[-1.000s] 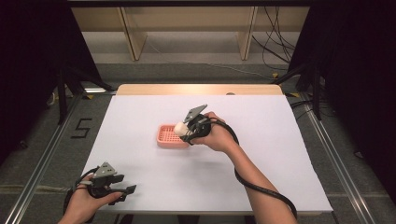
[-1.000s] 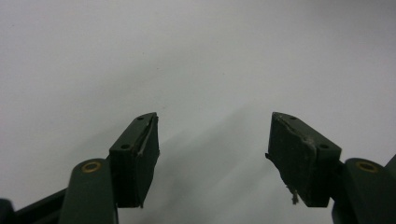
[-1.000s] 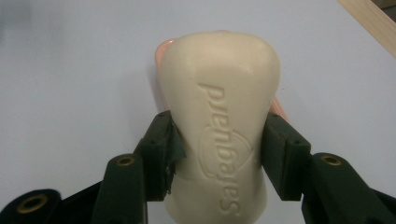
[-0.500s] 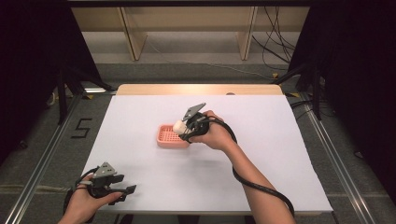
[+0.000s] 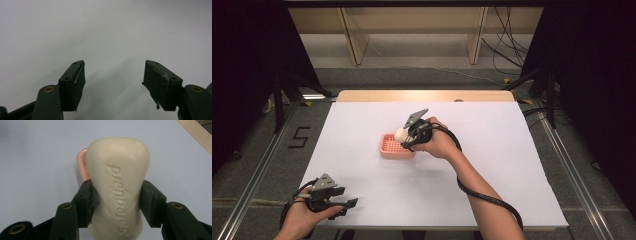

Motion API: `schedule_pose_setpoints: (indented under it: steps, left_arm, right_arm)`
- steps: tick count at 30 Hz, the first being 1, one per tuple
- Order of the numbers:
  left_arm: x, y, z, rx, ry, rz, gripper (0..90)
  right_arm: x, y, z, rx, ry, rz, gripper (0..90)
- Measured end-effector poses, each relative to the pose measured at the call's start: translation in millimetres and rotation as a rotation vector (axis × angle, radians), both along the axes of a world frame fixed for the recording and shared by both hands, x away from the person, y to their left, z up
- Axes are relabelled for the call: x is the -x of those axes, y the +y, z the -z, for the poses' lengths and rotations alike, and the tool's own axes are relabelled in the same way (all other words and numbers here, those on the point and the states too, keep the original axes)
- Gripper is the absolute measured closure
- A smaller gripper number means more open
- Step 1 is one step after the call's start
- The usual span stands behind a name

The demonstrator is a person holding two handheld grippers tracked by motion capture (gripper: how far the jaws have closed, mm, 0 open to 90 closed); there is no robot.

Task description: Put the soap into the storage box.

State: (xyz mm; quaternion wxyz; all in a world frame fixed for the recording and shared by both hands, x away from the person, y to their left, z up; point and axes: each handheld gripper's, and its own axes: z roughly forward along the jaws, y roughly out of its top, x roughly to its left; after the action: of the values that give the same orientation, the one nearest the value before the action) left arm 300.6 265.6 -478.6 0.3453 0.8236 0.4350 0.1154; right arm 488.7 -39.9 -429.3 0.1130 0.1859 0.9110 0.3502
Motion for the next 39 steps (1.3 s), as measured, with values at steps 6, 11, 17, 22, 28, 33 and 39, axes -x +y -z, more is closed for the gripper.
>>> schedule_pose_setpoints:
  steps: [6, 11, 17, 22, 28, 33, 39]
  left_arm:
    - [0.0, 0.1, -0.1, 0.001, 0.000, 0.002, 33.3]
    - [-0.1, -0.1, 0.1, -0.001, 0.001, -0.002, 33.3]
    - [-0.1, -0.1, 0.0, 0.002, 0.001, -0.001, 33.3]
    - [0.0, -0.2, 0.1, 0.005, 0.002, -0.001, 33.3]
    - [-0.2, 1.1, -1.0, -0.006, 0.005, 0.017, 33.3]
    - [-0.2, 1.3, -1.0, -0.004, 0.002, 0.014, 33.3]
    - [-0.3, 1.2, -0.6, -0.003, -0.003, 0.000, 33.3]
  right_arm:
    - [-2.1, 2.3, 0.4, 0.001, 0.001, 0.002, 50.6]
    - [-4.3, 3.8, -0.8, 0.004, -0.005, -0.007, 50.6]
    - [-6.1, 6.8, -0.9, 0.011, -0.008, -0.009, 50.6]
    - [-6.6, 9.8, -0.4, 0.006, -0.004, -0.007, 50.6]
    - [-8.5, 12.3, -1.2, 0.020, -0.011, -0.011, 50.6]
    - [-9.9, 15.0, 0.5, 0.016, -0.005, -0.013, 50.6]
    - [-12.3, 18.8, 3.1, 0.014, -0.003, -0.014, 50.6]
